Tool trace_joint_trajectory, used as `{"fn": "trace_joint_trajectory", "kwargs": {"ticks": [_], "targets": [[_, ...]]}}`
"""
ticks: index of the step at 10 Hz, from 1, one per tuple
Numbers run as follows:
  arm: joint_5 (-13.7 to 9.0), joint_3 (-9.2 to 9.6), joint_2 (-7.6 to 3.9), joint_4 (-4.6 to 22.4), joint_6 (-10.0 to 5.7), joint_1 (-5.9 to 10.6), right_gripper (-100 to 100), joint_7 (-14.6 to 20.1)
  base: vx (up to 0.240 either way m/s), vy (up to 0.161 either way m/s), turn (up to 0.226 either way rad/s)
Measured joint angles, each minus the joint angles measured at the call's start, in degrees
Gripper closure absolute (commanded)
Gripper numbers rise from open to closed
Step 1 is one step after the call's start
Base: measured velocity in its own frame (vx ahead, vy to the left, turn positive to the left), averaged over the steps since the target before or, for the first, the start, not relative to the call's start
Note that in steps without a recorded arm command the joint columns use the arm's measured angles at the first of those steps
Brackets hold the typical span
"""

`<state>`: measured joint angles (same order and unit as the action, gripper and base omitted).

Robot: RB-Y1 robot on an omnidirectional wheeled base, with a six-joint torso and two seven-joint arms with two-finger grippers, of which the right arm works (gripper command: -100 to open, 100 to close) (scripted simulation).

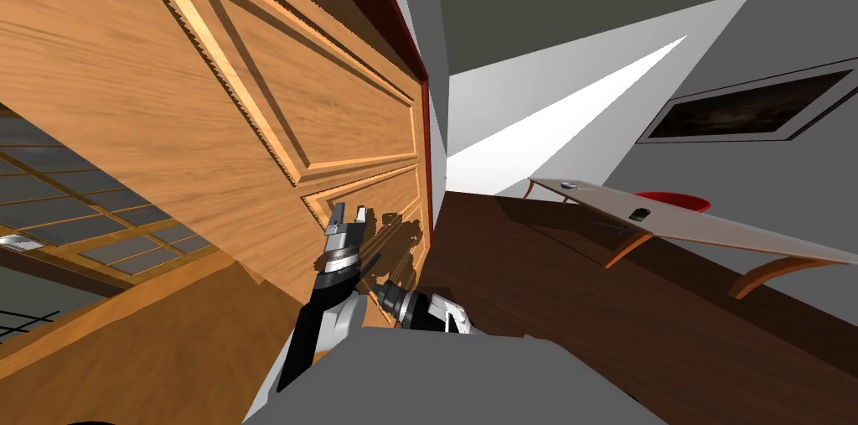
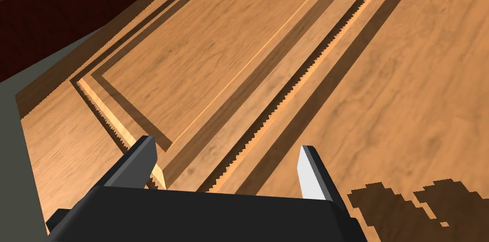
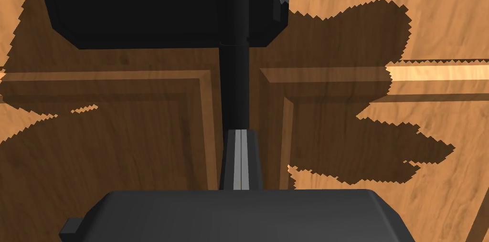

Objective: Push the door open

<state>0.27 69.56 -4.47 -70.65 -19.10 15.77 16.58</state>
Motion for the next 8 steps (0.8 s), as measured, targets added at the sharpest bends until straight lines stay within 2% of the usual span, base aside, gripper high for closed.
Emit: {"fn": "trace_joint_trajectory", "kwargs": {"ticks": [1, 3, 4, 5, 8], "targets": [[0.00, 0.00, 0.00, 0.00, 0.00, 0.00, -100, 0.00, -0.077, -0.042, -0.106], [0.07, -1.92, -0.02, 0.98, -0.19, -0.29, -100, -0.65, -0.194, -0.047, -0.079], [0.03, -2.90, 0.18, 1.27, 0.04, -0.19, -100, -0.86, -0.182, -0.011, -0.087], [0.19, -3.88, 0.76, 1.40, 0.44, -0.76, -100, -1.44, -0.077, -0.004, -0.016], [0.27, -4.31, 0.62, 1.92, 0.44, -0.81, -100, -1.75, 0.060, 0.173, 0.028]]}}
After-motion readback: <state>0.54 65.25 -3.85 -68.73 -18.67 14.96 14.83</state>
